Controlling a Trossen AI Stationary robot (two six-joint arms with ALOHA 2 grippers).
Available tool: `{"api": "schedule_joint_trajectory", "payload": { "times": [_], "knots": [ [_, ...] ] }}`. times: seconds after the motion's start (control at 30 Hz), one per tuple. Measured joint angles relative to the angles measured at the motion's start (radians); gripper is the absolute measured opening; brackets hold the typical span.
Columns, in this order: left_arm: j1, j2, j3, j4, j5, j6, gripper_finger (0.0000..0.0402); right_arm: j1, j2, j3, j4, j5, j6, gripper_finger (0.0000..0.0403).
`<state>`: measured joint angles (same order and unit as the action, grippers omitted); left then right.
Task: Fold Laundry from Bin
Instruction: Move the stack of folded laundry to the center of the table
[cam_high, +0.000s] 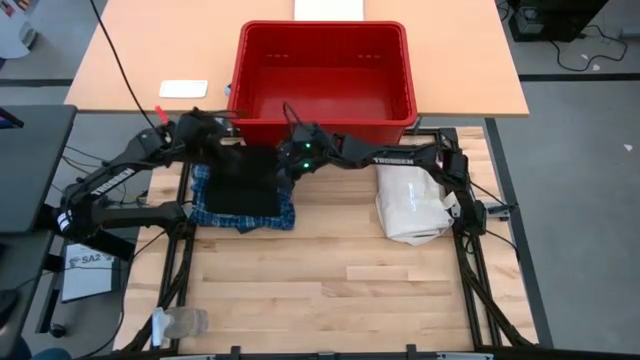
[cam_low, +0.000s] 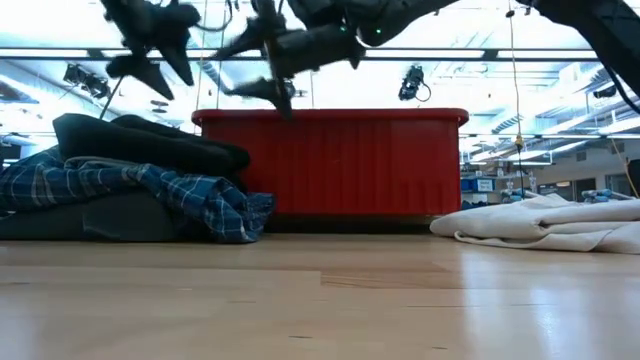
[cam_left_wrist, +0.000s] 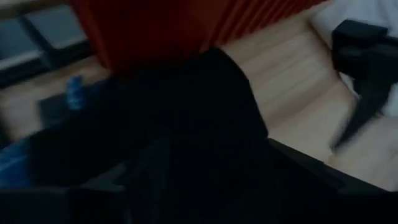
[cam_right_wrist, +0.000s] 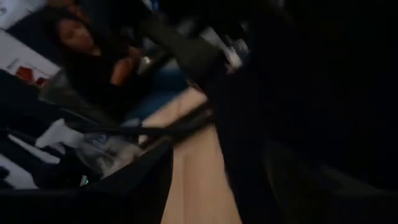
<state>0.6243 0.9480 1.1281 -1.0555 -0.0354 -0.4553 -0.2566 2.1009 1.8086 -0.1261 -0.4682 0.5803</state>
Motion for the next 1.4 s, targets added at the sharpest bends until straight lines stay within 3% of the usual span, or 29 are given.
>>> {"api": "schedule_joint_trajectory", "payload": {
  "times": [0.13, 0.3, 0.47, 0.73, 0.9, 1.1, 1.27, 1.4],
  "knots": [
    [0.001, 0.002, -0.142, 0.096, 0.017, -0.028, 0.0257, 0.020, 0.063, 0.002, 0.165, 0.079, -0.034, 0.0234],
    [0.024, 0.006, -0.282, 0.091, -0.065, -0.106, 0.0250, 0.027, 0.175, 0.000, 0.268, 0.152, -0.035, 0.0204],
    [0.036, 0.006, -0.431, 0.201, -0.072, -0.168, 0.0241, 0.031, 0.282, 0.001, 0.256, 0.198, -0.039, 0.0179],
    [-0.013, 0.003, -0.602, 0.414, -0.034, -0.355, 0.0231, 0.031, 0.336, 0.007, 0.124, 0.132, -0.008, 0.0140],
    [-0.117, 0.006, -0.610, 0.497, -0.024, -0.454, 0.0231, 0.049, 0.283, 0.005, -0.071, 0.101, -0.043, 0.0120],
    [-0.303, 0.016, -0.610, 0.544, -0.048, -0.630, 0.0230, 0.054, 0.219, 0.002, -0.325, -0.026, -0.125, 0.0116],
    [-0.504, 0.084, -0.612, 0.695, -0.143, -0.788, 0.0230, 0.088, 0.149, -0.005, -0.572, 0.033, -0.238, 0.0116],
    [-0.653, 0.202, -0.610, 0.849, -0.230, -0.864, 0.0230, 0.129, 0.049, -0.132, -0.588, 0.086, -0.262, 0.0116]
  ]
}}
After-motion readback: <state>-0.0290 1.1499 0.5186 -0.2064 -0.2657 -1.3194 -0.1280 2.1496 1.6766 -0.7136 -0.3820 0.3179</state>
